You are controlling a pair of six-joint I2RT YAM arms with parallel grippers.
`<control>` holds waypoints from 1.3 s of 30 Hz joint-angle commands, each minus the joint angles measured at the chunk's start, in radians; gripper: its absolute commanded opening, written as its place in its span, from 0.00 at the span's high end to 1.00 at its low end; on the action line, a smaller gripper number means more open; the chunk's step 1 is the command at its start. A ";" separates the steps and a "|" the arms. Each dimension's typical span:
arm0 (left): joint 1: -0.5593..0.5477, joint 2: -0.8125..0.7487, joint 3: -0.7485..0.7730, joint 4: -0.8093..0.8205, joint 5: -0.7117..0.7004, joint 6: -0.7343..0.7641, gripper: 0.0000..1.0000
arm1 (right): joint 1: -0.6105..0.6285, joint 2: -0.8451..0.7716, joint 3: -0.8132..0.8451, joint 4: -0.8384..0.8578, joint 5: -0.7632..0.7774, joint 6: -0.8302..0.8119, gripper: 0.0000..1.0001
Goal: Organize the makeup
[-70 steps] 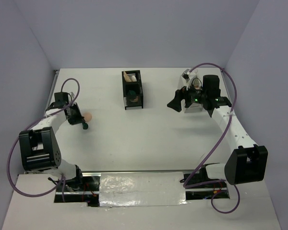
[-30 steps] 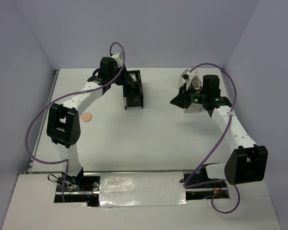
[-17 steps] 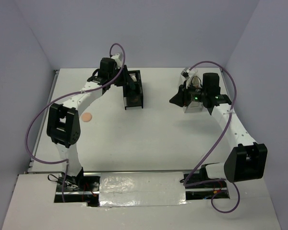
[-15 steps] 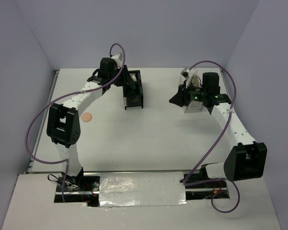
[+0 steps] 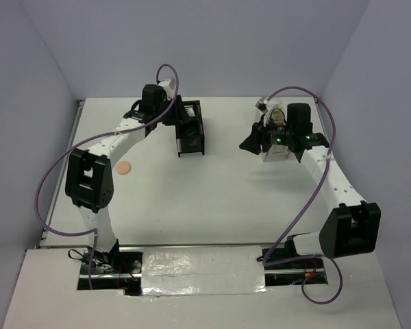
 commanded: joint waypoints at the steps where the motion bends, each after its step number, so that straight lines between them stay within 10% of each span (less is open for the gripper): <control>1: -0.001 -0.107 -0.023 0.050 0.021 0.003 0.50 | 0.034 0.010 0.068 -0.040 0.000 -0.048 0.51; 7: 0.038 -0.335 -0.155 0.048 0.057 0.042 1.00 | 0.272 0.115 0.244 -0.186 0.167 -0.227 0.45; 10: 0.159 -0.540 -0.313 0.062 0.142 0.065 1.00 | 0.405 0.224 0.416 -0.244 0.251 -0.272 0.44; 12: 0.242 -0.619 -0.435 0.048 0.197 0.072 0.93 | 0.491 0.299 0.505 -0.296 0.285 -0.267 0.39; 13: 0.282 -0.688 -0.465 0.028 0.220 0.094 0.69 | 0.516 0.385 0.603 -0.316 0.310 -0.264 0.35; 16: 0.495 -0.801 -0.551 -0.097 0.274 0.178 0.44 | 0.618 0.573 0.829 -0.402 0.372 -0.244 0.28; 19: 0.554 -0.884 -0.592 -0.196 0.244 0.246 0.34 | 0.709 0.724 1.070 -0.464 0.421 -0.169 0.24; 33: 0.583 -1.106 -0.757 -0.289 -0.281 0.197 0.31 | 0.866 1.145 1.364 -0.051 0.685 0.213 0.30; 37: 0.583 -1.103 -0.806 -0.257 -0.234 0.154 0.34 | 0.866 1.160 1.305 0.049 0.745 0.277 0.34; 39: 0.583 -1.080 -0.822 -0.240 -0.197 0.108 0.39 | 0.859 1.142 1.271 0.061 0.788 0.250 0.71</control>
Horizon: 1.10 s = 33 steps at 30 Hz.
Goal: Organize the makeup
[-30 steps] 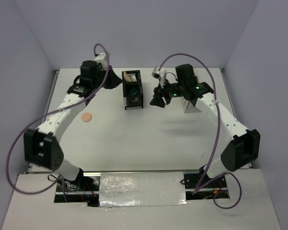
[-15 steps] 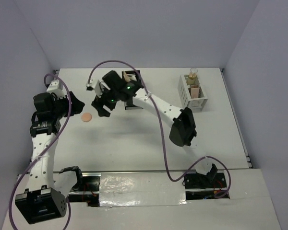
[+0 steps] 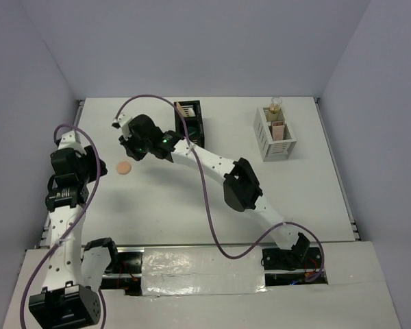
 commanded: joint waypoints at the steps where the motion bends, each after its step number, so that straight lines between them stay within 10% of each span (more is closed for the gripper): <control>1: 0.004 0.030 -0.034 0.054 0.036 -0.073 0.41 | -0.011 -0.077 -0.059 0.140 0.098 0.000 0.86; 2: 0.004 0.054 -0.040 0.063 0.059 -0.082 0.45 | -0.019 -0.125 -0.169 0.168 0.104 -0.061 1.00; 4: 0.016 0.088 -0.049 0.076 0.115 -0.100 0.51 | -0.074 -0.290 -0.286 0.237 -0.070 -0.121 0.98; 8: 0.038 0.232 -0.043 0.111 0.295 -0.114 0.57 | -0.192 -0.447 -0.379 0.146 -0.492 -0.213 0.20; 9: 0.039 0.256 -0.034 0.117 0.310 -0.113 0.54 | -0.206 -0.467 -0.383 0.099 -0.532 -0.271 0.16; 13: 0.041 0.399 0.012 0.143 0.323 -0.104 0.39 | -0.281 -0.637 -0.550 0.045 -0.595 -0.324 0.14; 33: -0.024 0.997 0.342 0.045 0.134 0.016 0.46 | -0.602 -1.085 -1.012 0.079 -0.679 -0.181 0.20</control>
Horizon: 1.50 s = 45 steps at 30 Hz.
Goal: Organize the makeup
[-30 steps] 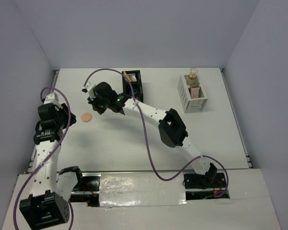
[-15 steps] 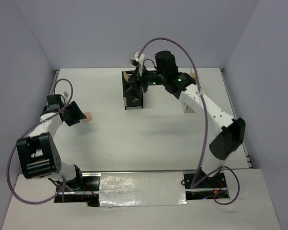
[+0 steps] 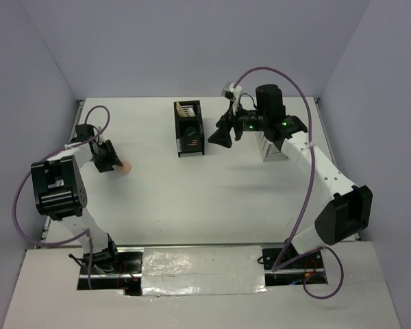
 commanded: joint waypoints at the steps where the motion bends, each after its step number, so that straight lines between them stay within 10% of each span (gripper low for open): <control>1: -0.044 0.044 0.064 -0.050 -0.075 0.047 0.46 | -0.025 -0.078 -0.012 0.024 -0.032 0.028 0.20; 5: -0.079 0.079 0.072 -0.066 -0.142 0.065 0.48 | -0.056 -0.097 -0.029 0.036 -0.040 0.042 0.20; 16: -0.106 -0.024 0.017 -0.013 -0.065 0.064 0.97 | -0.099 -0.155 -0.078 0.033 -0.031 0.039 0.20; 21: -0.154 -0.179 -0.014 0.061 0.126 0.007 0.99 | -0.131 -0.176 -0.116 0.039 -0.021 0.041 0.27; 26: -0.270 -0.285 -0.014 0.183 0.278 -0.102 0.99 | -0.169 -0.205 -0.173 0.052 -0.030 0.051 0.63; 45: -0.571 0.070 0.497 0.129 0.031 -0.121 0.95 | -0.211 -0.275 -0.244 0.078 -0.034 0.078 0.57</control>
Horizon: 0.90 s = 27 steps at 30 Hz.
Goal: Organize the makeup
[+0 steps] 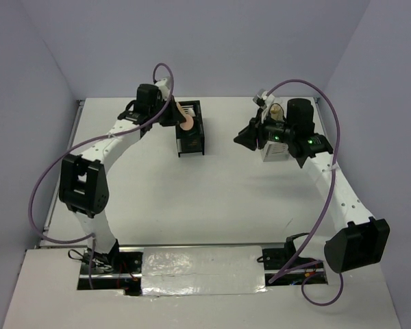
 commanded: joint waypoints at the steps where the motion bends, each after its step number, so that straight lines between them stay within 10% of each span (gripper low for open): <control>1: -0.009 0.059 0.091 -0.060 -0.090 0.041 0.94 | -0.012 -0.033 -0.008 0.038 0.009 0.021 0.55; 12: -0.031 0.163 0.200 -0.144 -0.120 0.081 0.79 | -0.014 0.080 0.154 -0.052 0.250 0.407 0.29; 27: -0.039 0.189 0.217 -0.164 -0.154 0.092 0.52 | -0.021 0.133 0.173 -0.044 0.209 0.746 0.27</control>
